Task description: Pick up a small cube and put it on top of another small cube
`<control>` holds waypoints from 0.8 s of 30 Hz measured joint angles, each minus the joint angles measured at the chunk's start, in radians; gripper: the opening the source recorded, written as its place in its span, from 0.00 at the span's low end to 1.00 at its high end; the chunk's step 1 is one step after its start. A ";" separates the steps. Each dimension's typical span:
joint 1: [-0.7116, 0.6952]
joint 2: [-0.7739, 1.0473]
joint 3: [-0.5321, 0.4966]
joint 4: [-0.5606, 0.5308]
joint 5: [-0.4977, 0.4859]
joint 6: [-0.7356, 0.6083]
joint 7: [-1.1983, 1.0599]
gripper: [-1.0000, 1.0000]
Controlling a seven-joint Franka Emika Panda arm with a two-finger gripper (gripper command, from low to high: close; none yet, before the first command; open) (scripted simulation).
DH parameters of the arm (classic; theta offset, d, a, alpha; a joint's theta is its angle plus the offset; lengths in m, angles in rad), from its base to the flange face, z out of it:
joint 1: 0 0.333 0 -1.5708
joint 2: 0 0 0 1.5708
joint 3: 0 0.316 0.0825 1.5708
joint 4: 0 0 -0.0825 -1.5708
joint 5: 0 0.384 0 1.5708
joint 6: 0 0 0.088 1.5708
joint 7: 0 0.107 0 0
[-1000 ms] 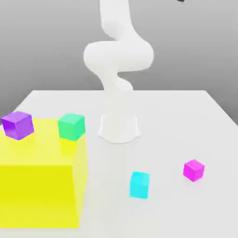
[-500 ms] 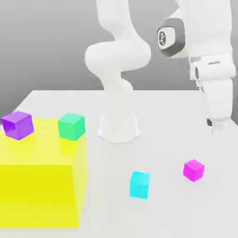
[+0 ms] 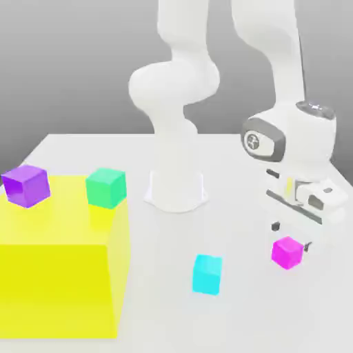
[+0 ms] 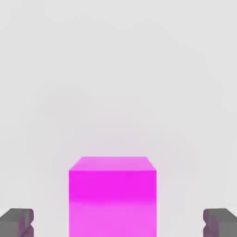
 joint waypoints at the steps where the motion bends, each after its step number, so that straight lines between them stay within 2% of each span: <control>1: 0.005 0.036 -0.006 0.007 -0.002 0.029 0.002 0.00; 7: 0.008 0.054 -0.009 0.010 -0.003 0.042 0.003 0.00; 10: 0.001 -0.007 0.000 -0.002 0.002 -0.008 -0.002 0.00; 15: -0.007 -0.182 0.013 -0.034 0.032 -0.150 -0.023 0.00; 24: -0.261 -0.474 -0.132 0.062 -0.039 -0.528 0.187 0.00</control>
